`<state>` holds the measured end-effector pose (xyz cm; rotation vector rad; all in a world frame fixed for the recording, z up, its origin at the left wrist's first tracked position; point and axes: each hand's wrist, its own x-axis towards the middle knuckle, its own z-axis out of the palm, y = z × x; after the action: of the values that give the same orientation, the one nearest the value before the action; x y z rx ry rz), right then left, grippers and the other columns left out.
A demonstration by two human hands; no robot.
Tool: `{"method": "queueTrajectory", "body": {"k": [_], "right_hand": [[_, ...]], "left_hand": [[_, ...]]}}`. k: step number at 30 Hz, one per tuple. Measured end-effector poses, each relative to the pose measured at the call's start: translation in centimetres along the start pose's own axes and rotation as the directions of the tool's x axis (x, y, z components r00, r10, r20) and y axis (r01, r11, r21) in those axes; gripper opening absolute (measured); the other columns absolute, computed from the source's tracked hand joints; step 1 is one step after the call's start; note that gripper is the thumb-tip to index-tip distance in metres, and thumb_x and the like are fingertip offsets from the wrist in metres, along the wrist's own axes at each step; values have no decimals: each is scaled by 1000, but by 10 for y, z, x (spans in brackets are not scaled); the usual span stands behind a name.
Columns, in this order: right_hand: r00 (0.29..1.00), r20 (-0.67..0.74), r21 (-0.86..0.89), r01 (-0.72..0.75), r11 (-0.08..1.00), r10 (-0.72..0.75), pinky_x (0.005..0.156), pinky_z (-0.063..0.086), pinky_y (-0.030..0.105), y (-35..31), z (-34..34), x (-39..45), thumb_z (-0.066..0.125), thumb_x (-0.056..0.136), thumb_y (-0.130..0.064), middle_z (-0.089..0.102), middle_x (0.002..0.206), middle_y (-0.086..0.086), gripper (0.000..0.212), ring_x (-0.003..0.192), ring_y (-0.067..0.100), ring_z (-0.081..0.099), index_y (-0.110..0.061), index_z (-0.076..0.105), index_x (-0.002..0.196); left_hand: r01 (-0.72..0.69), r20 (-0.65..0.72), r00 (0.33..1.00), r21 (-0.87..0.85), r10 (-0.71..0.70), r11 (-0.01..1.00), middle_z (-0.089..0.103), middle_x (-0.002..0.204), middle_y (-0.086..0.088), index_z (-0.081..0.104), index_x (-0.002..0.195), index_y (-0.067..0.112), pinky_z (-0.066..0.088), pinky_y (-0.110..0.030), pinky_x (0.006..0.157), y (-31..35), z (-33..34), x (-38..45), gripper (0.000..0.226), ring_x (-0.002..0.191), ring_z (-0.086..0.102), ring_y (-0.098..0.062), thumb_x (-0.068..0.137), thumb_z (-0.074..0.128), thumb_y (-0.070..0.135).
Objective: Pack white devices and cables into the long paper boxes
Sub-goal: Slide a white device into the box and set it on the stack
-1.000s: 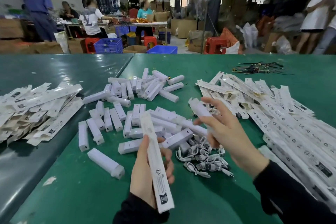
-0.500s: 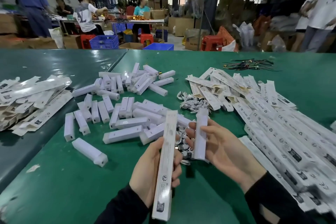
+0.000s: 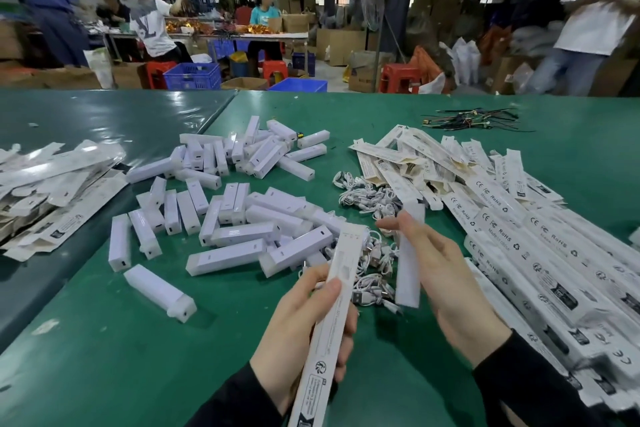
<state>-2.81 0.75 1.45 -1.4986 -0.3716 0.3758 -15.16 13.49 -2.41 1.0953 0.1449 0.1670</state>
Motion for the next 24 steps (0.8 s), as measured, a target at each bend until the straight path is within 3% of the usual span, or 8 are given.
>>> {"method": "queueTrajectory", "body": {"k": [2, 5, 9, 16, 20, 24], "right_hand": [[995, -88, -18, 40, 999, -41, 60, 41, 14, -1, -2, 1, 52, 78, -65, 63, 71, -29, 41, 62, -9, 56, -35, 74, 95], [988, -155, 258, 43, 965, -2, 47, 45, 15, -3, -4, 3, 60, 80, -53, 53, 60, -15, 33, 50, 0, 51, -28, 76, 94], [989, -142, 413, 15, 911, 48, 59, 57, 22, 1, 3, 4, 70, 73, -36, 69, 72, 2, 32, 59, 11, 64, -11, 71, 93], [992, -92, 332, -45, 942, 80, 47, 51, 20, 2, 5, 1, 70, 84, -28, 69, 68, 7, 24, 49, 11, 59, -5, 68, 89], [993, -66, 172, -84, 981, 97, 42, 41, 18, 5, -1, 6, 70, 85, -32, 62, 63, 6, 25, 47, 10, 51, -7, 68, 83], [993, 36, 81, -113, 990, 110, 43, 39, 19, 6, 1, 6, 70, 86, -31, 64, 65, 8, 24, 46, 11, 51, -8, 68, 82]], "left_hand": [[-3, 17, 1000, 9, 3, 1000, 54, 71, -13, 59, 104, 24, 43, -23, 39, 0, 0, -1, 21, 41, 46, -21, 86, 58, 34], [10, 62, 998, 19, -12, 1000, 54, 70, -14, 57, 112, 27, 45, -24, 38, -1, 0, 0, 26, 40, 47, -21, 87, 56, 34], [24, 125, 992, 22, -27, 999, 54, 73, -14, 59, 114, 29, 46, -24, 38, -2, 1, 0, 26, 42, 47, -22, 89, 54, 34], [-15, 118, 993, 58, 8, 998, 56, 76, -16, 61, 110, 28, 46, -25, 38, -2, 1, 2, 25, 42, 48, -23, 86, 55, 31], [8, 123, 992, 105, -21, 994, 53, 70, -14, 53, 125, 40, 45, -25, 39, -1, 0, 2, 42, 44, 48, -23, 84, 52, 27], [1, 163, 986, 163, -28, 987, 49, 65, -10, 55, 119, 41, 44, -24, 37, 0, 2, 0, 45, 42, 44, -21, 76, 66, 34]]}}
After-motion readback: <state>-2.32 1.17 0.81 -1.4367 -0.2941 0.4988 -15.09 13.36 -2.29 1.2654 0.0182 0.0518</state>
